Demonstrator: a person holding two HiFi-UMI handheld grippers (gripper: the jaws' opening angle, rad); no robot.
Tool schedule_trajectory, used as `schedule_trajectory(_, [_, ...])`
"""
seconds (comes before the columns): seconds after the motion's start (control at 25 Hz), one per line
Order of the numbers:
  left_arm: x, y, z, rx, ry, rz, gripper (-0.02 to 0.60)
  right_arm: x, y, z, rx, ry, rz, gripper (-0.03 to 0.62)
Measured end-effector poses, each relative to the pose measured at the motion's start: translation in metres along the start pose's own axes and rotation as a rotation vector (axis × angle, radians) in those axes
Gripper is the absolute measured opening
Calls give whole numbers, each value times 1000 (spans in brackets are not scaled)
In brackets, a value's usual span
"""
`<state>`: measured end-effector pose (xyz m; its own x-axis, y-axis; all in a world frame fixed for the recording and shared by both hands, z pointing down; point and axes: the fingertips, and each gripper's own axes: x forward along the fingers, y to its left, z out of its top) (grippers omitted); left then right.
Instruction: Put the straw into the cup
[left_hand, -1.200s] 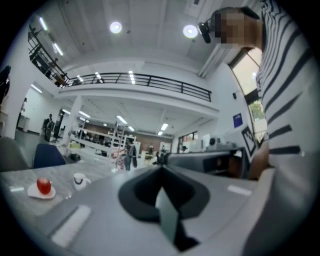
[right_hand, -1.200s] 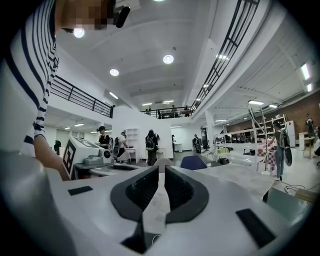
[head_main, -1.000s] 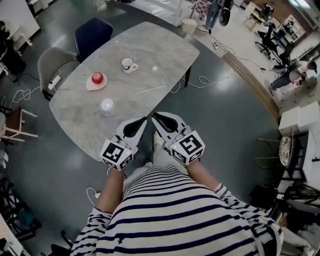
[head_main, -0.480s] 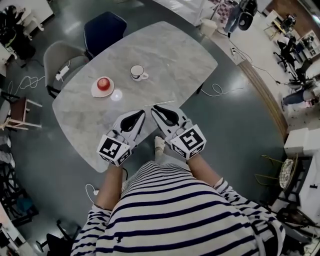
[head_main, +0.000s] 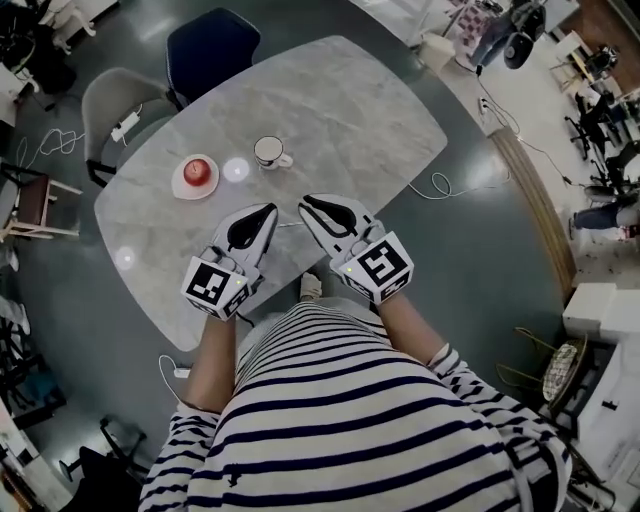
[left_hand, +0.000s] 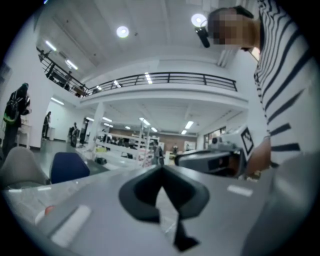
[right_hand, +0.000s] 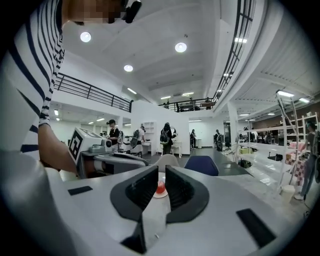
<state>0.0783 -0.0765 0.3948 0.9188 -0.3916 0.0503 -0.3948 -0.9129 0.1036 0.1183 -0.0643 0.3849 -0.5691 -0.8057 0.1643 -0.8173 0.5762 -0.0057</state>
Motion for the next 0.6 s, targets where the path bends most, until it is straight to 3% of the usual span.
schedule_trajectory(0.32, [10, 24, -11, -1, 26, 72, 6, 20, -8, -12, -59, 77, 122, 9])
schedule_trajectory(0.6, [8, 40, -25, -29, 49, 81, 6, 38, -4, -20, -66, 103, 157, 9])
